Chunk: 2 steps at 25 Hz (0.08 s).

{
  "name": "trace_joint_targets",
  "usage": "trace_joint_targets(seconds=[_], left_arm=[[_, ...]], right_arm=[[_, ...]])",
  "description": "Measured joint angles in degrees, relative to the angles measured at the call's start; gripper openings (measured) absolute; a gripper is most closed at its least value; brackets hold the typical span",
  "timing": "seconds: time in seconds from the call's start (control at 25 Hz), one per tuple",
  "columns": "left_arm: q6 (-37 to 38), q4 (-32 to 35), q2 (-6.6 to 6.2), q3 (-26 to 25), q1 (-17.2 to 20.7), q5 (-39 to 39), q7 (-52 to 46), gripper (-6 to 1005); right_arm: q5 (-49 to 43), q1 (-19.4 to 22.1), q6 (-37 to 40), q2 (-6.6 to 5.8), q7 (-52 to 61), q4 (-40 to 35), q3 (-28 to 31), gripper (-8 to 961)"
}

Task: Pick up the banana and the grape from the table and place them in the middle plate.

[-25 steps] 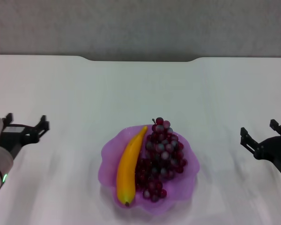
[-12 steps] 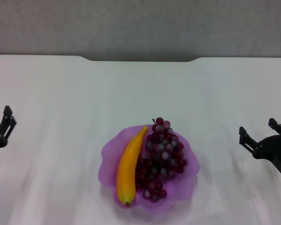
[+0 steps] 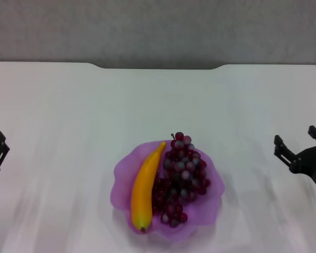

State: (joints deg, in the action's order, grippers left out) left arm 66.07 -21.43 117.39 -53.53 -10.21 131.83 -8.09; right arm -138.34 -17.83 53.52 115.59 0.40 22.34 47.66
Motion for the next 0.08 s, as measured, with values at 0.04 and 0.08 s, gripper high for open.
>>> trace_joint_targets(seconds=[0.04,0.08], left_arm=[[-0.1,0.0,0.00,0.0,0.0,0.0,-0.3,896],[-0.3,0.1,0.00,-0.1,0.1,0.0,-0.6,896]], right_arm=[[0.0,0.0,0.2,0.00,0.2,-0.2,0.0,894],[0.1,-0.1,0.4,0.01,0.3,-0.4,0.0,894]])
